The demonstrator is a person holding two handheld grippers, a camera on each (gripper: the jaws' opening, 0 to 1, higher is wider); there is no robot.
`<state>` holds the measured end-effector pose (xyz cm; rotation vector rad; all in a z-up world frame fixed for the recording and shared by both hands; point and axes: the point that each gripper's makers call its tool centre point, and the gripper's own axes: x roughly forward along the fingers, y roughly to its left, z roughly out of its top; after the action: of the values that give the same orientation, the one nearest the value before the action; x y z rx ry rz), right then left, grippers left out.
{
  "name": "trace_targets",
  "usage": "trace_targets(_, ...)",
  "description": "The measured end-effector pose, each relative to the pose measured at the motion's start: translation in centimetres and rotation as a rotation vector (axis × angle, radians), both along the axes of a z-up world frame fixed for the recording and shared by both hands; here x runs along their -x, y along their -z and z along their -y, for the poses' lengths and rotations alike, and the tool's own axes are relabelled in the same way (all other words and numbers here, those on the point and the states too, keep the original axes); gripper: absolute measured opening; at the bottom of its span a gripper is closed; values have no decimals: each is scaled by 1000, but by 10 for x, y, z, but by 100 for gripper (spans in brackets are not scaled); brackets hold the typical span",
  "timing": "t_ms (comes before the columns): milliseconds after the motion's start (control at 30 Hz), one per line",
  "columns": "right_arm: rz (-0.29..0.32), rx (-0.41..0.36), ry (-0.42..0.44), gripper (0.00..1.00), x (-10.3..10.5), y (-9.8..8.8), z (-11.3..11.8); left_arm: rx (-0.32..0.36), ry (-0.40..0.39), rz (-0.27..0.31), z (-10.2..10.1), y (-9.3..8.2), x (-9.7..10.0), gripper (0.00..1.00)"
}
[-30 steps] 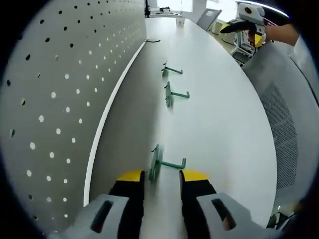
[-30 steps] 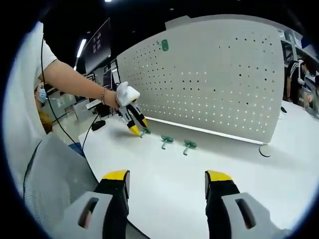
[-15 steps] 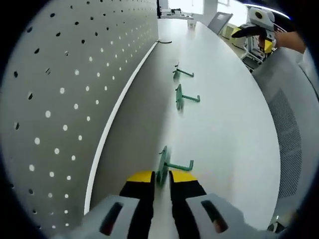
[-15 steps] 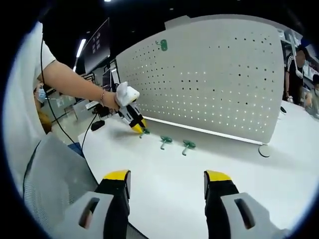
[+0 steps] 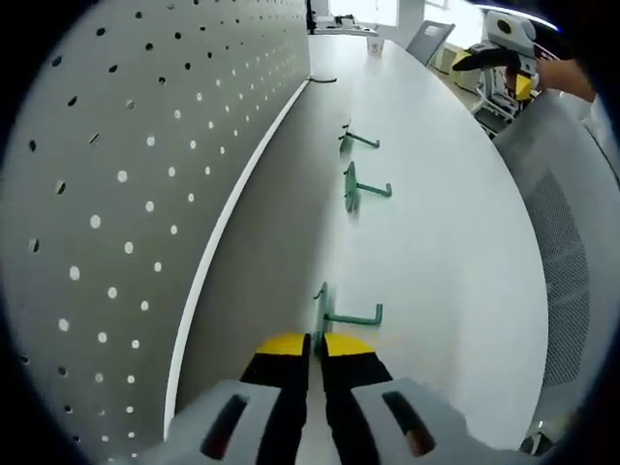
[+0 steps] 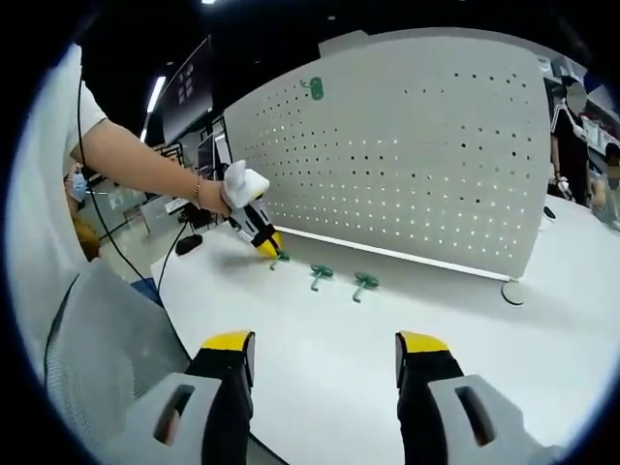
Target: Insert the hook assembly into the mounting plate slot until the hook locks in place.
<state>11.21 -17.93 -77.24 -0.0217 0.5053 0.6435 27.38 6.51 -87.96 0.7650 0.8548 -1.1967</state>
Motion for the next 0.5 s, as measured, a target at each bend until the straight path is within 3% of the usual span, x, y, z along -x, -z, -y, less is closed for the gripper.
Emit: trace_targets(500,-1,-1,2,56,-1,0,0,0,-5,-1,0,0,-1,4)
